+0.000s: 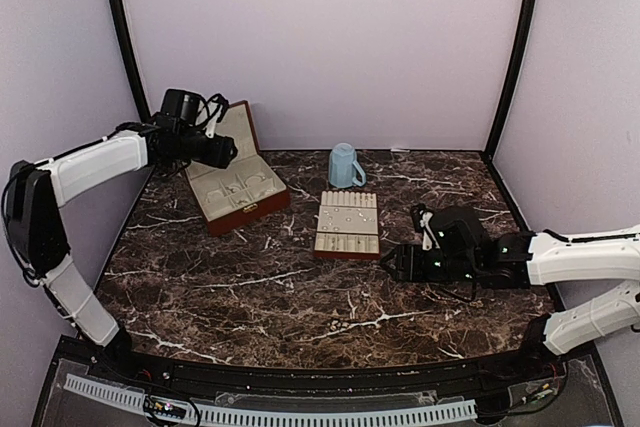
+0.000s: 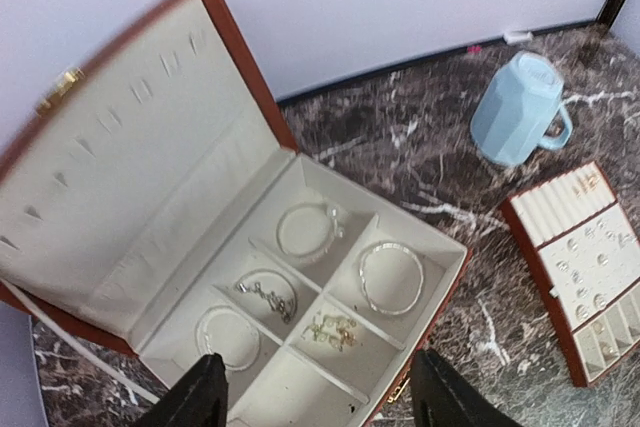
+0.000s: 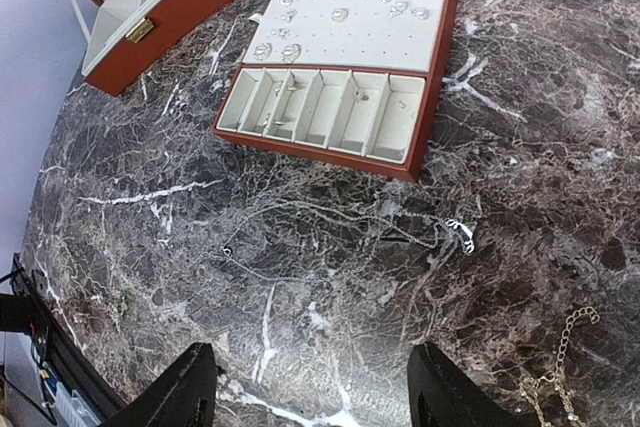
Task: Organize the mixed jewelry
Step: Place the bangle in the larger divider, then pick up the earring from the center of the board.
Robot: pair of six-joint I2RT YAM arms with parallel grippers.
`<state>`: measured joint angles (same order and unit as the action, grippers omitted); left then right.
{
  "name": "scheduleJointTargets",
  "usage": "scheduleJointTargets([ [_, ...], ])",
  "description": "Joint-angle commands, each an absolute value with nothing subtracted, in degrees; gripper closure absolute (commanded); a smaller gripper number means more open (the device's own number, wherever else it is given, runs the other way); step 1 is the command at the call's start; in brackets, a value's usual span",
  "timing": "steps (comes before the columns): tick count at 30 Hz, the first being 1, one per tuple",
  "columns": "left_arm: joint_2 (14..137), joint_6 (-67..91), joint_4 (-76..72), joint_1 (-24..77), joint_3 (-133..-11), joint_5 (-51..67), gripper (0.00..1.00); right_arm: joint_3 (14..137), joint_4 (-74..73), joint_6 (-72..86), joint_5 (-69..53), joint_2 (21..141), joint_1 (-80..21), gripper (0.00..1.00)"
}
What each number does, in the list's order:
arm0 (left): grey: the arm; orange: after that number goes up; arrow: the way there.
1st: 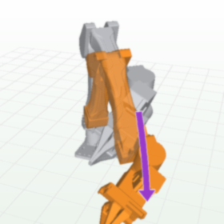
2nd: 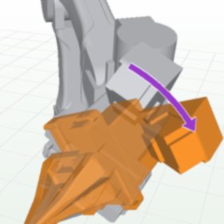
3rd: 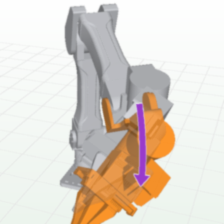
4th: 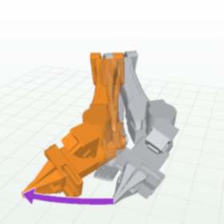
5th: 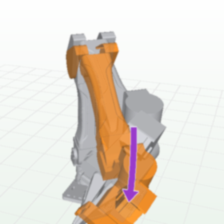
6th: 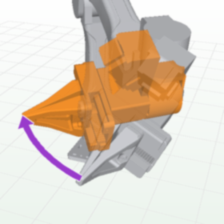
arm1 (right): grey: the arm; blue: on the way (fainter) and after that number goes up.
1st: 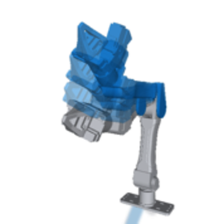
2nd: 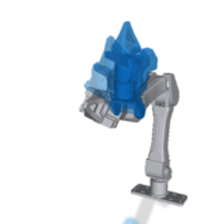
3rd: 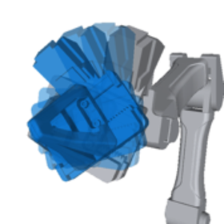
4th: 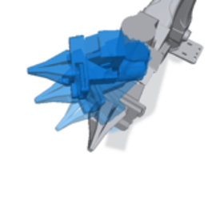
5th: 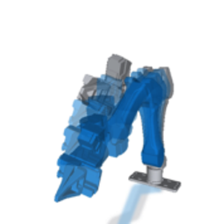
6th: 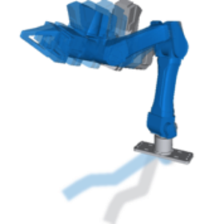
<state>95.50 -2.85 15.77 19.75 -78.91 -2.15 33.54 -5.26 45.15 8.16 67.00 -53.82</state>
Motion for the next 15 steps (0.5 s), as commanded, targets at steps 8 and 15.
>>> scheduleJointTargets([
  [8,72.37,4.44,12.04,19.37,-66.52,3.84,0.23,41.5,-6.76,39.6,3.83,74.93,-55.51,0.43],
  [15,67.39,3.62,13.66,19.27,-63.55,4.85,0.19,49.33,-11.22,38.83,6.42,84.25,-60.85,0.48],
])
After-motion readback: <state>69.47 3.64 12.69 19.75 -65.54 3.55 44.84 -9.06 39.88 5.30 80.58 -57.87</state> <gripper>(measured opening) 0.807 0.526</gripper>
